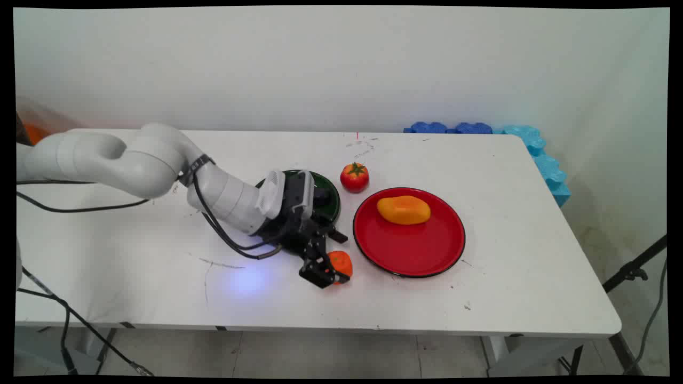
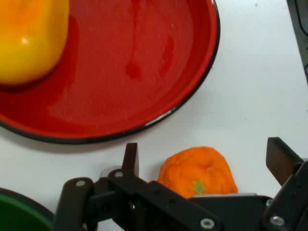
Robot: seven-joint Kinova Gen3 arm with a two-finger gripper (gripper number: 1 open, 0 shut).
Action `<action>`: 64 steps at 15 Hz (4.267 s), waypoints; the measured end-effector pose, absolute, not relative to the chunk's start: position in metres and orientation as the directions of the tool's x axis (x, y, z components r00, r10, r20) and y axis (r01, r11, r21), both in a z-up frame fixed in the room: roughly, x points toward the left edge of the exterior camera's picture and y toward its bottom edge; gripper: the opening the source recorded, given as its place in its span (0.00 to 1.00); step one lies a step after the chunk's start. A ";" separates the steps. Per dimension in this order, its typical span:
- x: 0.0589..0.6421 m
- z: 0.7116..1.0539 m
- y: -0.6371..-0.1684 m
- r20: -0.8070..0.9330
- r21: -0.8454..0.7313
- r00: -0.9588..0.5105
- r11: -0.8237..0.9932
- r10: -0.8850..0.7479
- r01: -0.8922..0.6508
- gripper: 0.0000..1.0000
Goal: Pick up the eggplant from the green plate, then place the picked object on the table
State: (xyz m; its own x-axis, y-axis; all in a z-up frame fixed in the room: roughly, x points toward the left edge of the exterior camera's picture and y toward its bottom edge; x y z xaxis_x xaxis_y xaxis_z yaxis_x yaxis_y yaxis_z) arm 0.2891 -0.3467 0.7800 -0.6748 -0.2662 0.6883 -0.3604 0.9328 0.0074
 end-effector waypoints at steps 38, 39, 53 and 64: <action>0.423 0.802 -0.454 0.519 -0.040 -0.780 0.901 -0.350 -0.431 1.00; 0.423 0.799 -0.456 0.517 -0.041 -0.782 0.902 -0.348 -0.429 1.00; 0.419 0.811 -0.466 0.553 -0.062 -0.761 0.894 -0.339 -0.443 0.00; 0.357 0.922 -0.405 0.675 -0.040 -0.688 0.918 -0.266 -0.394 0.00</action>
